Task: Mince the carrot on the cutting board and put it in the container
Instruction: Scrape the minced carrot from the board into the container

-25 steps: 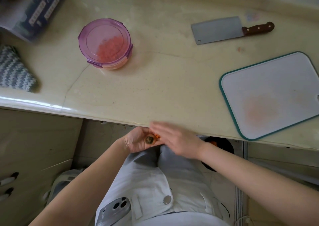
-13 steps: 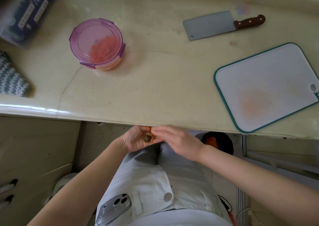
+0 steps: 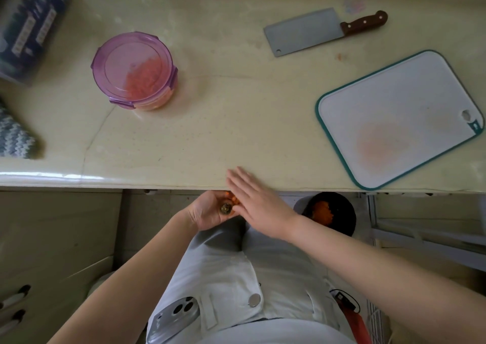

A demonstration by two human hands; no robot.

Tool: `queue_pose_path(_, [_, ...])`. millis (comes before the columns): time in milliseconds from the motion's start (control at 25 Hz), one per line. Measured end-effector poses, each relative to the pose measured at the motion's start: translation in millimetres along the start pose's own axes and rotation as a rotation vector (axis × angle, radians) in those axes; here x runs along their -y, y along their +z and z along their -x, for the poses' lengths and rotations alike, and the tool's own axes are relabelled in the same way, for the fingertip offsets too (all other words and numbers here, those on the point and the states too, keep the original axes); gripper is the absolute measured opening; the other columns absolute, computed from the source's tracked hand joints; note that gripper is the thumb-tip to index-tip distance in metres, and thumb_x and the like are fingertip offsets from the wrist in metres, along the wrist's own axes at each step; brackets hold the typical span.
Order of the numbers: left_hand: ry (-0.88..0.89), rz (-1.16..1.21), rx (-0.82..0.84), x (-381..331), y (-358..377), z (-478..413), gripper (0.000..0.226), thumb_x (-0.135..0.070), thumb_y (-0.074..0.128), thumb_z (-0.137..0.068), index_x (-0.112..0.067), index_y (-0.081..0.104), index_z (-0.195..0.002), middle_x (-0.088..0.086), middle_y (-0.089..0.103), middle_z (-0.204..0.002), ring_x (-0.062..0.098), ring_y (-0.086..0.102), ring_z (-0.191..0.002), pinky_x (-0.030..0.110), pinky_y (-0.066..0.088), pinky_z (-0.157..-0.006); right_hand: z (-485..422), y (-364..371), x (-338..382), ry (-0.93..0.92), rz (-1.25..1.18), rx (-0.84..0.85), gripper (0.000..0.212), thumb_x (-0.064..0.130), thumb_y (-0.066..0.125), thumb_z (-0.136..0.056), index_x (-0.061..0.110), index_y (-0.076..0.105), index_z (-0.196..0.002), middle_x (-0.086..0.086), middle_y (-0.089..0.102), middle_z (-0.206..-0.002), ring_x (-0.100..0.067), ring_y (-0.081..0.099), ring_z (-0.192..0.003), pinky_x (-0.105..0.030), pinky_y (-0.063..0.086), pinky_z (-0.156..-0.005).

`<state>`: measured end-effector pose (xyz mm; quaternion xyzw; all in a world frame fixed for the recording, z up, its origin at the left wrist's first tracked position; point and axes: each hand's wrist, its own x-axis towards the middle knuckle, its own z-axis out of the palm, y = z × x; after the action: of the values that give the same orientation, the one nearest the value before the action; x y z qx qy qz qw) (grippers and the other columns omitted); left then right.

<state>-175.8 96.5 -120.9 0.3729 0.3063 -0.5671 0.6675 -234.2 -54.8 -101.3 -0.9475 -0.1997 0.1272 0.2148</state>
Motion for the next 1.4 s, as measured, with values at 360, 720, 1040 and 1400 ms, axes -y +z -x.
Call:
queue_pose_path(360, [-0.065, 0.074, 0.082, 10.3, 28.5, -17.3, 0.041, -0.008, 0.021, -0.099, 0.012, 0.051, -0.116, 0.028, 0.063, -0.109, 0.034, 0.067, -0.094, 0.038, 0.057, -0.078, 56.3, -21.2, -54.7, 0.335, -0.105, -0.142, 0.05, 0.025, 0.029, -0.102, 0.006, 0.024, -0.148, -0.007, 0.021, -0.157, -0.013, 0.006, -0.145, -0.038, 0.014, -0.121])
queue_pose_path(720, [-0.096, -0.005, 0.092, 40.5, 104.8, -54.9, 0.039, -0.006, 0.022, -0.097, 0.01, 0.056, -0.111, 0.025, 0.066, -0.106, 0.033, 0.068, -0.092, 0.038, 0.055, -0.081, 140.5, -63.2, -95.3, 0.362, -0.341, -0.469, 0.031, 0.006, 0.042, -0.096, 0.003, 0.059, -0.122, -0.009, 0.064, -0.119, -0.015, 0.058, -0.113, -0.027, 0.044, -0.102])
queue_pose_path(1040, [-0.099, -0.081, 0.08, 71.5, 176.0, -89.6, 0.04, -0.007, 0.021, -0.097, 0.008, 0.056, -0.11, 0.022, 0.067, -0.104, 0.031, 0.069, -0.091, 0.036, 0.056, -0.079, 240.9, -91.5, -221.7, 1.016, -0.168, -0.363, 0.049, 0.005, 0.039, -0.099, -0.002, 0.028, -0.146, -0.016, 0.025, -0.155, -0.028, 0.019, -0.145, -0.035, 0.013, -0.12])
queue_pose_path(1400, [-0.043, -0.433, -0.133, 120.7, 284.3, -140.3, 0.032, -0.007, 0.031, -0.101, 0.0, 0.057, -0.084, 0.012, 0.056, -0.072, 0.02, 0.056, -0.068, 0.027, 0.054, -0.06, 276.3, -102.5, -241.0, 0.878, -0.232, -0.232, 0.053, 0.013, 0.037, -0.102, 0.01, 0.017, -0.151, -0.003, 0.008, -0.16, -0.015, 0.002, -0.148, -0.03, 0.004, -0.119])
